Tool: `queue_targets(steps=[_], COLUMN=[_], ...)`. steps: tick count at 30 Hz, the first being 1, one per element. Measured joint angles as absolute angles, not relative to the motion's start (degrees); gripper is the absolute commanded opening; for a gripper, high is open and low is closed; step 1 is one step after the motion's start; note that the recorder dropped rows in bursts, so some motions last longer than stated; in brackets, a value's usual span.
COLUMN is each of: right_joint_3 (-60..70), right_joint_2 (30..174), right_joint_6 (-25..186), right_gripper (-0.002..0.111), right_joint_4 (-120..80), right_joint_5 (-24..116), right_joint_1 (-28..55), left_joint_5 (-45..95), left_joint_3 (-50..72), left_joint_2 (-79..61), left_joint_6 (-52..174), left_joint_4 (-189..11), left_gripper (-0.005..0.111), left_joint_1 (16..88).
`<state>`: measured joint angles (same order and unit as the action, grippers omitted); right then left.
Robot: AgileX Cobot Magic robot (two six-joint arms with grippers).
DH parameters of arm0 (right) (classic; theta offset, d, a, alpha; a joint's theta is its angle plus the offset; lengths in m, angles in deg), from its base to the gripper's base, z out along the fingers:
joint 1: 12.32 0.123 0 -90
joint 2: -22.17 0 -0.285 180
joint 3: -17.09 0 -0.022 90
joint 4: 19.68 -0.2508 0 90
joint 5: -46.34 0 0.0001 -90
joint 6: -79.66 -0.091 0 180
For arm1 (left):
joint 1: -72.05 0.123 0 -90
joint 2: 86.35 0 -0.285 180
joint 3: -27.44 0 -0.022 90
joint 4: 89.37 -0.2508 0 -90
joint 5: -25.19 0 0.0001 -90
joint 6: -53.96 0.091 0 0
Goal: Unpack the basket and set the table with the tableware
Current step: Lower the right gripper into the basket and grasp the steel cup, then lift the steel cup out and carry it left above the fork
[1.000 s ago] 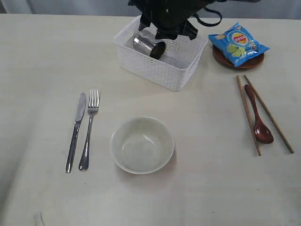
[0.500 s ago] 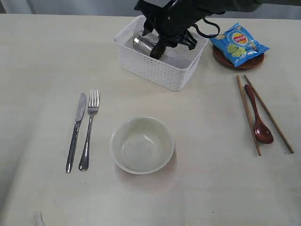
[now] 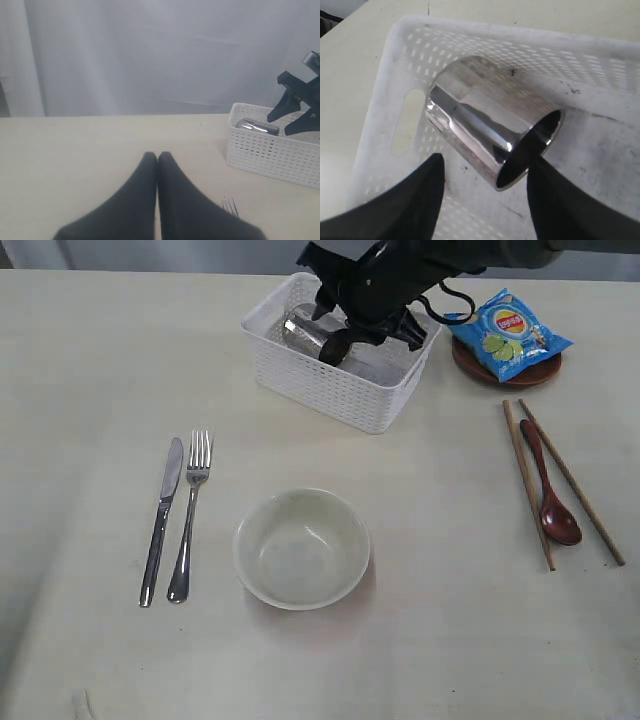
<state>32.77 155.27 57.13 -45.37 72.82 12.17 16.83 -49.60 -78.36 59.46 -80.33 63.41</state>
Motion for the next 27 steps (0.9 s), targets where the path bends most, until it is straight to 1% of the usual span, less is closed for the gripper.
queue_targets(steps=[17, 19, 20, 22, 26, 27], right_joint_3=[32.90, 32.90, 32.90, 32.90, 32.90, 32.90], right_joint_2=[158.81, 159.08, 159.08, 159.08, 159.08, 159.08], right_joint_6=[56.96, 56.96, 57.08, 57.18, 58.74, 59.44], right_gripper=[0.049, 0.048, 0.044, 0.033, 0.002, 0.000], right_joint_4=[-46.82, -46.92, -46.91, -47.02, -47.02, -47.12], right_joint_5=[67.08, 65.51, 64.79, 63.06, 61.64, 61.25], right_joint_1=[12.72, 13.37, 13.83, 14.75, 15.72, 15.87], left_joint_5=[16.83, 16.83, 16.83, 16.83, 16.83, 16.83], left_joint_3=[-49.60, -49.60, -49.60, -49.60, -49.60, -49.60], left_joint_2=[-78.36, -78.36, -78.36, -78.36, -78.36, -78.36], left_joint_6=[59.46, 59.46, 59.46, 59.46, 59.46, 59.46], left_joint_4=[-80.33, -80.33, -80.33, -80.33, -80.33, -80.33], left_gripper=[0.000, 0.000, 0.000, 0.000, 0.000, 0.000], left_joint_1=[63.41, 63.41, 63.41, 63.41, 63.41, 63.41])
